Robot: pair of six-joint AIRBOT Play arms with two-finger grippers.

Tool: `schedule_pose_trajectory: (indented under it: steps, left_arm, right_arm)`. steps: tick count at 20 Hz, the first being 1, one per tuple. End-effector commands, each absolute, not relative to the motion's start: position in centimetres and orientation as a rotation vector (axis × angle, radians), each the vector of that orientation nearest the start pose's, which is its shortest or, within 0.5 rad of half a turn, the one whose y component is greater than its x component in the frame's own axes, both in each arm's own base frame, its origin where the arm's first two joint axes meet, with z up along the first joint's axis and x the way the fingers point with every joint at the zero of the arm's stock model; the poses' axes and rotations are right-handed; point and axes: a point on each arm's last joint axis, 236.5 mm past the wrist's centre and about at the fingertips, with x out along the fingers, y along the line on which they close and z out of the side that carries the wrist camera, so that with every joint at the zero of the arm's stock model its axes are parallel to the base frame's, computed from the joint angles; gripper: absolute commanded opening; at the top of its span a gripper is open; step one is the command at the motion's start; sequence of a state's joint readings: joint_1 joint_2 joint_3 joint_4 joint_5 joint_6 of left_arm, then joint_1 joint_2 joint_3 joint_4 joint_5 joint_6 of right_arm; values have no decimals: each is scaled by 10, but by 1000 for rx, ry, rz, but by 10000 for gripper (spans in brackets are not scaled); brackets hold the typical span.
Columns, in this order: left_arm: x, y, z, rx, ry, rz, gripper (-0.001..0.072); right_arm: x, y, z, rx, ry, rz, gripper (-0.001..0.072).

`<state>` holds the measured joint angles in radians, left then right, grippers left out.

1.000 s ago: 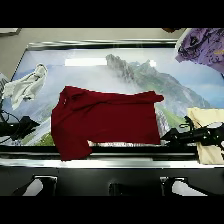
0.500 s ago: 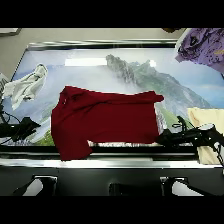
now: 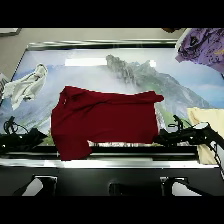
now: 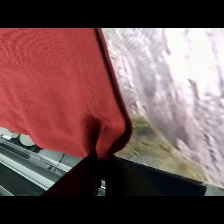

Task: Fold the clothes and pants, and hang the long-sleeved shirts on hangers.

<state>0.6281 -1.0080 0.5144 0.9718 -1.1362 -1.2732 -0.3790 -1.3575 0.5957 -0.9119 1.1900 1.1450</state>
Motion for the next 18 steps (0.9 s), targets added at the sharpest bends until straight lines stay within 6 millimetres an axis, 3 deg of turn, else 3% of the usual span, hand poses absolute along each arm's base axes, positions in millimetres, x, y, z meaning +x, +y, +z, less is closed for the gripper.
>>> schedule_pose_trajectory:
  steps: [1, 7, 16, 17, 18]
  left_arm:
    - [240, 19, -92, -865, 1277, 49, 393]
    - [259, 22, -98, -889, 1216, 50, 393]
    - [273, 6, -120, -885, 1241, 41, 376]
    - [272, 3, -123, -884, 1254, 34, 272]
    - [273, 0, -123, -884, 1260, 27, 88]
  right_arm:
    - [238, 49, -115, 752, 1593, 272, 26]
    - [235, 52, -109, 751, 1599, 294, 27]
    - [227, 60, -102, 777, 1630, 332, 27]
    - [228, 62, -101, 788, 1627, 339, 27]
    - [230, 64, -98, 798, 1614, 350, 26]
